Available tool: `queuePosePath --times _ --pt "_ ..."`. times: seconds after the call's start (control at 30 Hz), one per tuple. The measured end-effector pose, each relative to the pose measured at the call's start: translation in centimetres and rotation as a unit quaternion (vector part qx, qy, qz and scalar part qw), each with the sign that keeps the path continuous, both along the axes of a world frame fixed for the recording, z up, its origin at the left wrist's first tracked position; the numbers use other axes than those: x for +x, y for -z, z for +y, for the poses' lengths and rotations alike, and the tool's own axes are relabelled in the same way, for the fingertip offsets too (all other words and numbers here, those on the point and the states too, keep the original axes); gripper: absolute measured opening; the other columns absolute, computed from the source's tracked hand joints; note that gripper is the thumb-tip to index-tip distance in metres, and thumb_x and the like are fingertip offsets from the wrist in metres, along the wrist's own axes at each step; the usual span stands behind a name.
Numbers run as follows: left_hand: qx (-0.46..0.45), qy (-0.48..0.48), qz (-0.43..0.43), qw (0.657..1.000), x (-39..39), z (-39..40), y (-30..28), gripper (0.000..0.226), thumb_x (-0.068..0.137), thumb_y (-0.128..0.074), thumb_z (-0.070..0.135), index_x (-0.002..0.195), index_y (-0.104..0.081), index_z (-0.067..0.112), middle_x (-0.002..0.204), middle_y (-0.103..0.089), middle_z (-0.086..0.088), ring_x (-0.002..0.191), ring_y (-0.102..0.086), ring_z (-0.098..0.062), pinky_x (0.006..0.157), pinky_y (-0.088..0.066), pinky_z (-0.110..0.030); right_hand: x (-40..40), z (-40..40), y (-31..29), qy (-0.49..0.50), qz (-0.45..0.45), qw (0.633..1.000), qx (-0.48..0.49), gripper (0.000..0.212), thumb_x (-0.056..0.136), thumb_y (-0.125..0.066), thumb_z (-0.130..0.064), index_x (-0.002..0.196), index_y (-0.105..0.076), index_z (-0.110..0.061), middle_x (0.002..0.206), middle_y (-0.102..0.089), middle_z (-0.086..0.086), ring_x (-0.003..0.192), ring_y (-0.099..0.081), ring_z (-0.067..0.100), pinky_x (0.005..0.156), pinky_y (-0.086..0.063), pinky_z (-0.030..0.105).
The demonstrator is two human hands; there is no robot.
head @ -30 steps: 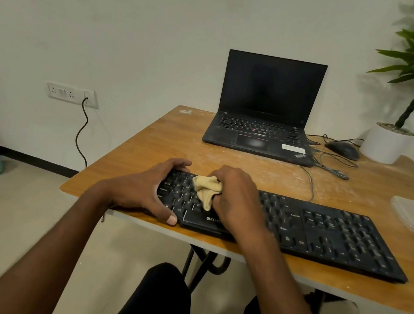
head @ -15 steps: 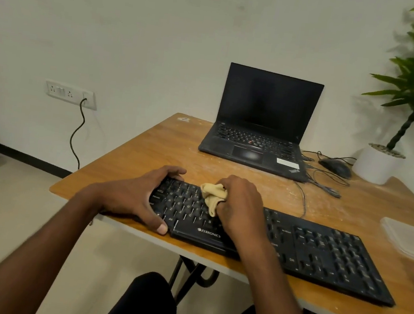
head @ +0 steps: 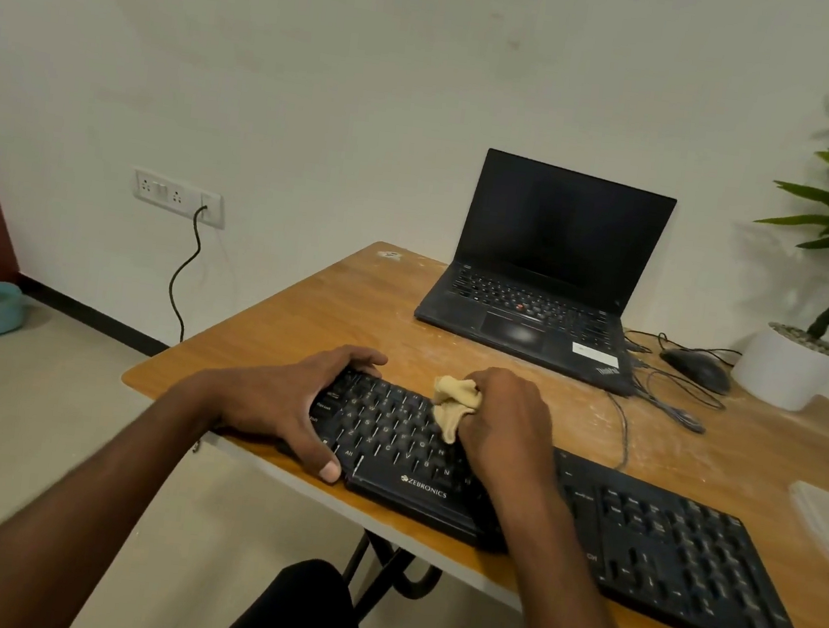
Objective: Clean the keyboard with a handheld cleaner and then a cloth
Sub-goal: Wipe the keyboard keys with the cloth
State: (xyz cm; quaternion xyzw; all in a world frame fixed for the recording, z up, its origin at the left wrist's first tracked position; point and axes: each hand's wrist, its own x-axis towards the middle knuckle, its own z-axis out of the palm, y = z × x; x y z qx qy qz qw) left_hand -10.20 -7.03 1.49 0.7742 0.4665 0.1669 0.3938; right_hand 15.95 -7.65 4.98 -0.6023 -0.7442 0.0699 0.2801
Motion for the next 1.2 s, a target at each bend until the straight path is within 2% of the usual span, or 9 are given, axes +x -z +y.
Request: queuePosePath --times 0.13,0.23,0.33,0.47,0.63,0.83,0.97,1.07,1.2 --pt "-0.002 0.001 -0.001 1.0 0.0 0.1 0.0 0.122 0.065 -0.099 0.036 0.154 -0.019 0.06 0.154 -0.034 0.026 0.138 -0.044 0.003 0.111 -0.047 -0.023 -1.9 0.9 -0.3 -0.034 -0.035 0.999 0.011 0.018 0.086 -0.07 -0.005 0.097 -0.077 -0.018 0.084 -0.071 0.001 0.073 -0.059 0.016 0.064 -0.053 0.039" --pt "-0.008 -0.002 -0.006 1.0 0.0 0.1 0.0 0.121 0.067 -0.099 0.029 0.154 -0.019 0.058 0.153 -0.034 0.027 0.133 -0.045 0.011 0.105 -0.048 -0.014 -0.3 1.0 -0.5 -0.048 -0.032 0.998 -0.018 0.027 0.087 -0.067 -0.001 0.106 -0.076 -0.018 0.09 -0.072 0.001 0.072 -0.055 0.012 0.057 -0.043 0.029" --pt "-0.003 -0.005 -0.007 1.0 0.0 -0.1 -0.2 0.121 0.065 -0.098 0.033 0.153 -0.02 0.06 0.15 -0.035 0.03 0.131 -0.045 0.013 0.105 -0.048 -0.015 3.0 0.7 -0.6 -0.025 -0.028 0.999 -0.033 0.03 0.087 -0.066 -0.001 0.106 -0.077 -0.02 0.081 -0.068 -0.003 0.066 -0.053 0.005 0.053 -0.041 0.024" --pt "-0.001 -0.006 -0.009 1.0 0.1 -0.3 -0.3 0.122 0.061 -0.099 0.037 0.152 -0.021 0.061 0.151 -0.037 0.026 0.135 -0.047 0.004 0.111 -0.048 -0.026 5.1 0.4 -0.6 -0.002 -0.027 0.999 -0.025 0.028 0.084 -0.068 -0.004 0.101 -0.078 -0.025 0.076 -0.068 -0.002 0.065 -0.056 0.008 0.052 -0.045 0.031" --pt "-0.004 -0.006 -0.005 1.0 0.3 -0.5 -0.4 0.123 0.059 -0.098 0.042 0.154 -0.022 0.06 0.153 -0.038 0.024 0.138 -0.047 0.0 0.115 -0.048 -0.033 2.5 0.6 -0.5 -0.055 -0.023 0.998 -0.008 0.023 0.088 -0.069 -0.006 0.104 -0.078 -0.02 0.086 -0.072 0.001 0.066 -0.054 0.012 0.058 -0.046 0.033" --pt "-0.011 -0.007 0.0 1.0 0.2 -0.3 -0.4 0.121 0.064 -0.098 0.033 0.153 -0.021 0.06 0.152 -0.038 0.027 0.134 -0.048 0.007 0.109 -0.048 -0.022 0.1 1.3 -0.6 -0.091 -0.023 0.995 -0.02 0.026 0.087 -0.067 -0.001 0.105 -0.077 -0.017 0.088 -0.072 0.002 0.068 -0.054 0.013 0.057 -0.041 0.03" --pt "-0.008 -0.005 0.0 1.0 0.1 -0.3 -0.2 0.122 0.062 -0.098 0.038 0.153 -0.02 0.061 0.152 -0.037 0.029 0.135 -0.047 0.006 0.111 -0.048 -0.024 4.3 0.8 -0.6 -0.05 -0.013 0.998 -0.039 0.029 0.087 -0.066 0.0 0.107 -0.076 -0.02 0.079 -0.06 -0.006 0.062 -0.047 -0.001 0.05 -0.033 0.02" --pt "-0.008 -0.002 0.0 1.0 0.0 -0.2 -0.1 0.124 0.059 -0.097 0.043 0.153 -0.019 0.061 0.151 -0.036 0.032 0.134 -0.047 0.008 0.108 -0.048 -0.02 6.6 0.4 -0.6 0.002 -0.005 1.0 -0.031 0.031 0.083 -0.067 0.0 0.1 -0.078 -0.024 0.077 -0.065 -0.005 0.059 -0.046 0.004 0.049 -0.036 0.025" --pt "-0.008 0.005 -0.002 1.0 0.1 -0.2 -0.1 0.125 0.059 -0.098 0.042 0.155 -0.019 0.059 0.153 -0.037 0.03 0.136 -0.048 0.005 0.108 -0.049 -0.022 4.3 0.1 -0.1 -0.019 -0.02 1.0 0.005 0.021 0.086 -0.067 -0.004 0.095 -0.077 -0.02 0.077 -0.065 -0.004 0.06 -0.045 0.007 0.05 -0.034 0.028"
